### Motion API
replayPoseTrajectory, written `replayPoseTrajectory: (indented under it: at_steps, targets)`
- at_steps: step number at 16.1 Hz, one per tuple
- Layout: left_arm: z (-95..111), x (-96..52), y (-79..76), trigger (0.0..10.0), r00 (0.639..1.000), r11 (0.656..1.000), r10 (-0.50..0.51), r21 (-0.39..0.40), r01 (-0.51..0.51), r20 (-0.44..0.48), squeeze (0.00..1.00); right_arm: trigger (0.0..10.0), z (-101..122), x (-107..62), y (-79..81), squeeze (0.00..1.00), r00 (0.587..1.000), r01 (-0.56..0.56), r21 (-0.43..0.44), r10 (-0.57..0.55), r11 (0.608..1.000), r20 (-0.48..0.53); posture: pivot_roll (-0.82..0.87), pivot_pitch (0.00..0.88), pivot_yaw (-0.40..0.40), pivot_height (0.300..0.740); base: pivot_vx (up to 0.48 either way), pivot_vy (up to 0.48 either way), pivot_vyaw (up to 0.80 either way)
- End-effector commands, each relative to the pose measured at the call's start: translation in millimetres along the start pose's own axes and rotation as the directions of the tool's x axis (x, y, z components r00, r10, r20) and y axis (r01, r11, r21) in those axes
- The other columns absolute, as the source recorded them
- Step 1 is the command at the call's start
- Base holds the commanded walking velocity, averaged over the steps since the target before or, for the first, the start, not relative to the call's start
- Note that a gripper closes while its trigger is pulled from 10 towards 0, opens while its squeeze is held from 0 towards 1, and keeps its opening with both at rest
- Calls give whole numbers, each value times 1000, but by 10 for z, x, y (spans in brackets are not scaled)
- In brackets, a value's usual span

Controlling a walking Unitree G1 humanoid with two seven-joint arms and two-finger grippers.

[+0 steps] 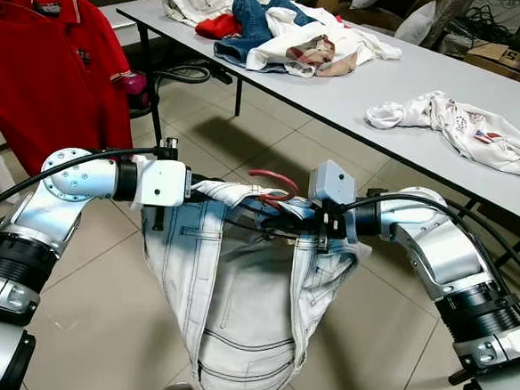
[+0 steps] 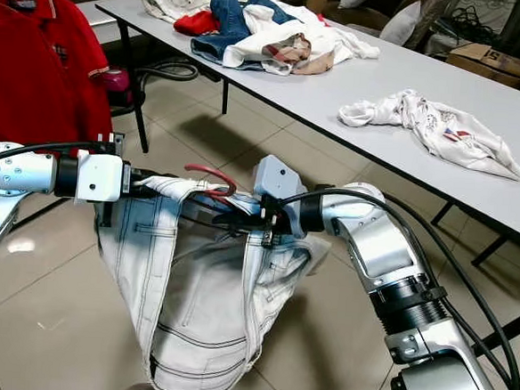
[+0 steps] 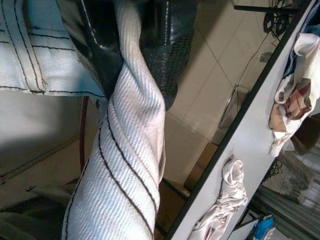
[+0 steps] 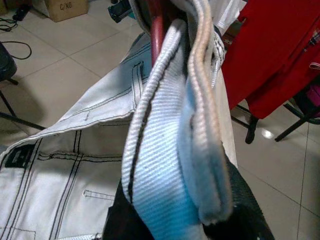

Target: Hang hanger

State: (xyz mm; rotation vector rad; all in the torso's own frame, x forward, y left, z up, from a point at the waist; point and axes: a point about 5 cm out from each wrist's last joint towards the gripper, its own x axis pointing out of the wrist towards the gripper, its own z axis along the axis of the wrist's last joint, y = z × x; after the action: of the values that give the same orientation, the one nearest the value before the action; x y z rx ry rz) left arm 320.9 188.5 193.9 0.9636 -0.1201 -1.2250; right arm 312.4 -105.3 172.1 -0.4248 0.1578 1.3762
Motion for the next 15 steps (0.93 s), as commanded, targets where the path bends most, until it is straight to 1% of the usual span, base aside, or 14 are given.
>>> replayPoseTrajectory:
  at_steps: [1,4,5,6,7,8,9,11,12,14,15]
  targets:
    - [99,-78,195,0,993,994,105,25,-106,47,0,0,23,-3,27,0,999,-35,-6,36,999,5,-54,0,-14,740,0,0,0]
    - [81,-98,205,0,993,994,110,14,-111,44,0,0,34,-9,30,0,999,-38,-7,38,999,14,-51,0,-11,740,0,0,0]
    - [79,-110,208,7176,990,992,128,-11,-127,61,0,0,34,-15,35,0,999,-36,-8,36,999,18,-51,0,-9,740,0,0,0]
    - [80,-118,171,10000,991,994,96,-59,-91,92,0,0,28,-24,34,0,999,-29,-6,29,1000,21,-51,0,-9,740,0,0,0]
    - [48,-132,132,10000,992,993,76,-93,-67,96,655,0,8,-45,38,0,1000,-18,0,18,1000,17,-54,0,-7,740,0,0,0]
    - [37,-141,122,10000,992,992,78,-107,-67,99,1000,0,-12,-58,43,0,1000,-9,5,9,1000,11,-55,0,-4,740,0,0,0]
    - [27,-158,102,10000,992,989,74,-134,-59,105,1000,0,-52,-80,53,0,1000,8,26,-8,1000,-1,-55,0,-4,740,0,0,0]
    - [14,-183,78,10000,993,988,60,-145,-44,105,1000,0,-113,-102,93,0,999,32,68,-32,997,2,-55,0,0,740,0,0,0]
    - [12,-197,68,10000,993,989,42,-147,-26,107,1000,0,-190,-112,135,0,999,50,99,-50,994,-10,-55,0,5,740,0,0,0]
    - [7,-204,63,10000,995,990,12,-138,2,100,1000,0,-317,-141,169,0,995,87,129,-81,988,-54,-56,0,6,740,0,0,0]
    - [-3,-203,59,10000,996,992,0,-128,12,88,1000,0,-402,-186,186,0,991,120,161,-109,980,-74,-55,0,6,740,0,0,0]
